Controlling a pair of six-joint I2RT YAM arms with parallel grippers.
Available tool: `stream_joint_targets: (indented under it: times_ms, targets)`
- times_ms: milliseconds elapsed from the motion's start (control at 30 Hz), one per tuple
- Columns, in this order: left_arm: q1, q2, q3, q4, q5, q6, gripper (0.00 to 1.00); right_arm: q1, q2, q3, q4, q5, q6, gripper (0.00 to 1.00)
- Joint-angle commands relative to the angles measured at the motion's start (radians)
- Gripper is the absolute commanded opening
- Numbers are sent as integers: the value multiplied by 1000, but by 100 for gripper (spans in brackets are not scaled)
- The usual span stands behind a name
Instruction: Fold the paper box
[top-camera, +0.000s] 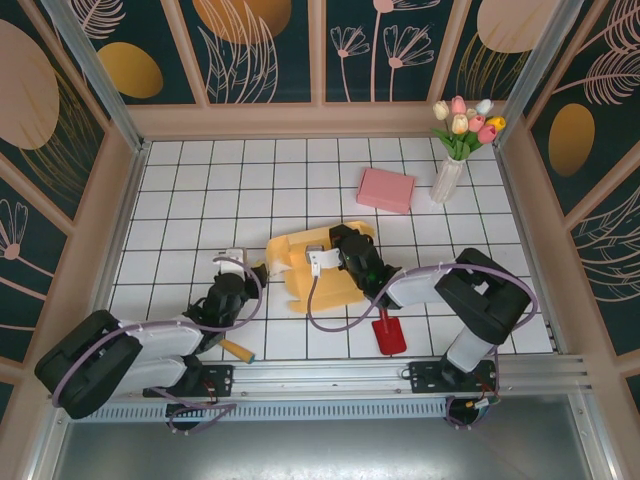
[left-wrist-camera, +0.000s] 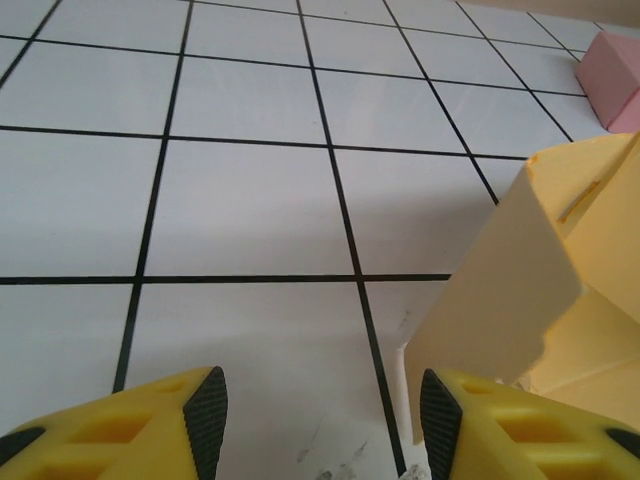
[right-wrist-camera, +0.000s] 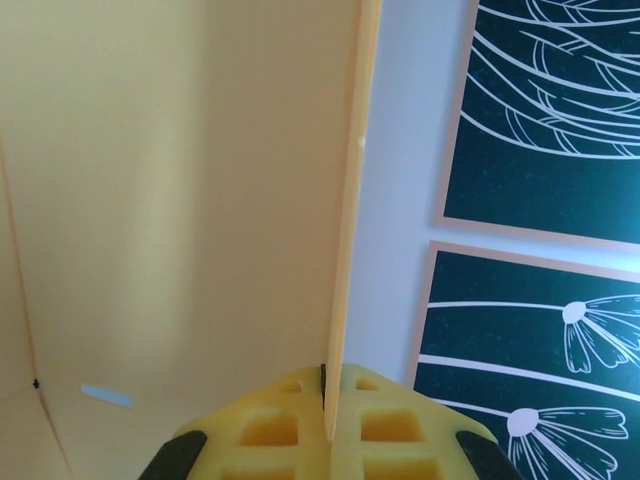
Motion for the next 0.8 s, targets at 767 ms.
stream_joint_targets:
  times_ms: [767]
  targets:
    - [11,-182,-14,-107,-224,-188,55,4,-2,-13,-53,-14,12,0]
